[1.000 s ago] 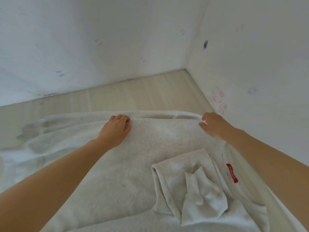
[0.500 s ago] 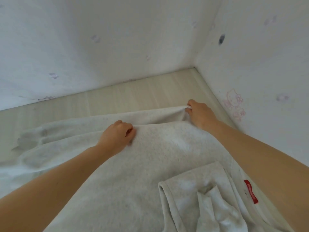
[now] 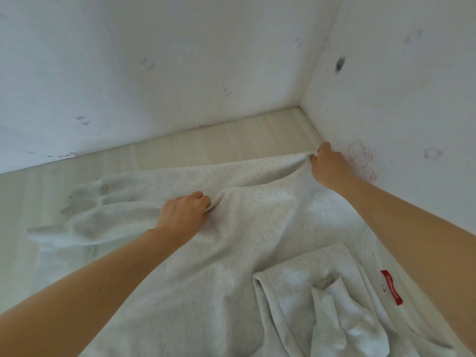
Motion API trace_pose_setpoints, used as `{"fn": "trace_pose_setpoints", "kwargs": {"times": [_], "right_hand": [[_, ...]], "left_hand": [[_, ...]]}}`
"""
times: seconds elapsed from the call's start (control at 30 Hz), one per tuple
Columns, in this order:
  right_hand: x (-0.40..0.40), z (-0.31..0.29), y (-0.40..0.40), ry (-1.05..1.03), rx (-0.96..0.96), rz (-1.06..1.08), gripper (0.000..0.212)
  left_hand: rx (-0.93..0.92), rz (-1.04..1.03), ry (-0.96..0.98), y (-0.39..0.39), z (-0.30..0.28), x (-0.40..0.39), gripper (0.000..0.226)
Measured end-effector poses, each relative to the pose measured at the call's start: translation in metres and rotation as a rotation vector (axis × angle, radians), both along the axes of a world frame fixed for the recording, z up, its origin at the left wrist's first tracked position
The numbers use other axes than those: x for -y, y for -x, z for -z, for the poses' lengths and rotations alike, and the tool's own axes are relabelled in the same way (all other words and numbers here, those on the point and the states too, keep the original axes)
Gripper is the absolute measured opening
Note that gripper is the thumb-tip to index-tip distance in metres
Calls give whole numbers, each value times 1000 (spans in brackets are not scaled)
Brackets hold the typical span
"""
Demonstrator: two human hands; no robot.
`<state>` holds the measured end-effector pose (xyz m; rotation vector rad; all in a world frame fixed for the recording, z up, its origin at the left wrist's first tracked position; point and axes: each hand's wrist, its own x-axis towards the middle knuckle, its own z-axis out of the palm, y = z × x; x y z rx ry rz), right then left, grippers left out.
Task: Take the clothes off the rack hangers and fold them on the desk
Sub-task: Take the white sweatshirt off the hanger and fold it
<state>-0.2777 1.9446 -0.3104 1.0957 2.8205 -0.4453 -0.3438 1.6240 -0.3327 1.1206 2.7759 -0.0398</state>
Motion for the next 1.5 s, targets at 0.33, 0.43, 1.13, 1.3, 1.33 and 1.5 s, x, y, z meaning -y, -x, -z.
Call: {"fn": "trace_pose_setpoints", "kwargs": {"times": [0.33, 0.43, 1.13, 1.3, 1.33, 1.5], "right_hand": [[-2, -13, -3, 246, 88, -15, 23], [-3, -22, -3, 296, 52, -12, 19], [14, -92, -137, 552, -429, 77, 30], [19, -61, -196, 391, 45, -39, 19], [18, -50, -203, 337, 159, -75, 18], [31, -23, -220, 224, 390, -94, 25]], "left_hand": [[557, -151, -77, 8, -8, 1, 42], [744, -240, -17, 17, -15, -8, 55], [295, 10, -481, -34, -73, 39, 13], [399, 103, -94, -91, -40, 66, 15], [426, 132, -40, -99, -32, 71, 20], [401, 122, 42, -119, -20, 73, 9]]}}
